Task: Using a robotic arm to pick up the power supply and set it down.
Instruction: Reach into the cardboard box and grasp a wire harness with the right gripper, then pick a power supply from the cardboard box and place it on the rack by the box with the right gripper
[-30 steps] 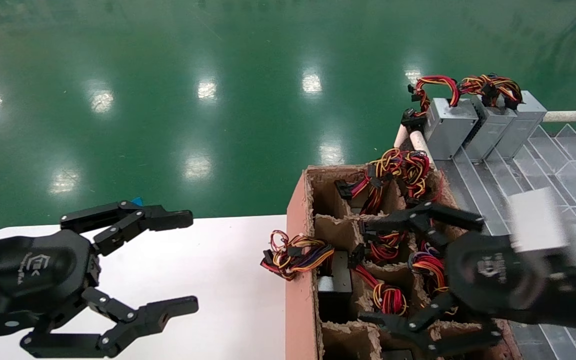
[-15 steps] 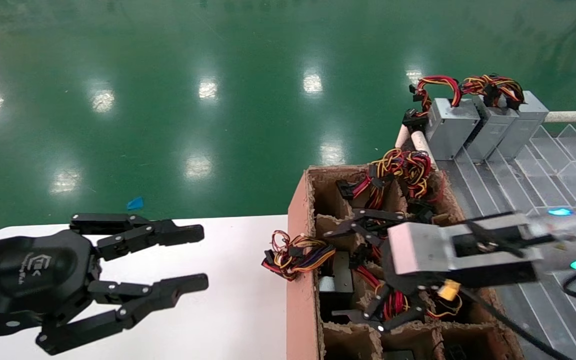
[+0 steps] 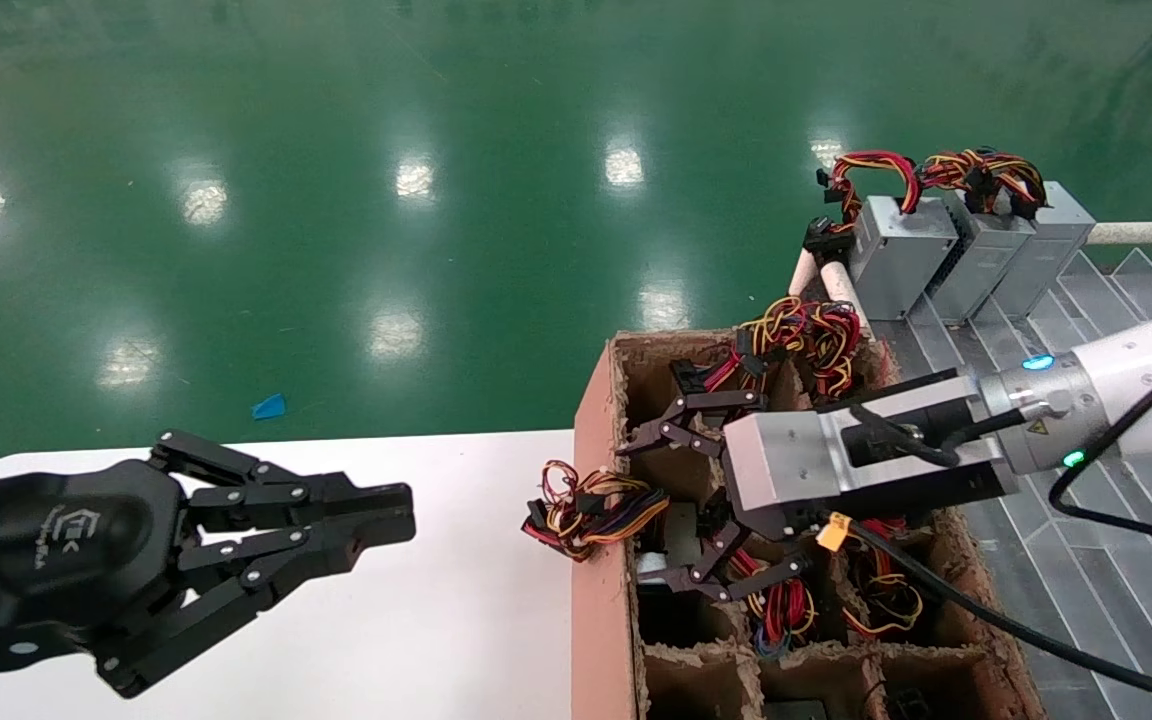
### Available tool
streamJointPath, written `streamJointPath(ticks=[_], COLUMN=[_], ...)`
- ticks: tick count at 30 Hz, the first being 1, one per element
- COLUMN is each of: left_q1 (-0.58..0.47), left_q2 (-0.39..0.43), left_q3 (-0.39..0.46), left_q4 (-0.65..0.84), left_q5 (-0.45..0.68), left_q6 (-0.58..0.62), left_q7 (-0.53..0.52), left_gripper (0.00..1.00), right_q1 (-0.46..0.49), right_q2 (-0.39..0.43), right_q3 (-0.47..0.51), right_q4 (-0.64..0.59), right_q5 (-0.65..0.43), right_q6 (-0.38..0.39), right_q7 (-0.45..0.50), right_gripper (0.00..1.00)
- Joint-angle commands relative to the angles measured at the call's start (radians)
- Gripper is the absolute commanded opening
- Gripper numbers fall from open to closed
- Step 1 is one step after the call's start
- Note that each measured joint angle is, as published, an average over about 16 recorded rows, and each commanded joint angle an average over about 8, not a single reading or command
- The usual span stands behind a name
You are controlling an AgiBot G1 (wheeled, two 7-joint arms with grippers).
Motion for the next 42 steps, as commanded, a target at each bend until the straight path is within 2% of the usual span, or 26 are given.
streamJointPath(ticks=[1, 25, 34, 42], left_q1=[0.0, 0.0, 0.0, 0.0], left_q2=[0.0, 0.0, 0.0, 0.0], left_q3=[0.0, 0.0, 0.0, 0.0], left_q4=[0.0, 0.0, 0.0, 0.0], left_q5=[0.0, 0.0, 0.0, 0.0], left_q6=[0.0, 0.0, 0.0, 0.0], left_q7=[0.0, 0.0, 0.0, 0.0], left_gripper=[0.0, 0.0, 0.0, 0.0], right_q1=[0.018, 0.091, 0.11, 0.134], right_q2=[-0.009, -0.062, -0.053, -0.014], right_q3=[-0.017, -0.115, -0.132, -0.129], right_q4=[-0.02, -0.134, -0.109, -0.037], right_q5=[-0.009, -0.026, -0.013, 0.025], right_q6=[0.002, 0.009, 0.008, 0.008], right_q7=[-0.015, -0.115, -0.137, -0.156], right_gripper=[0.0, 0.0, 0.0, 0.0])
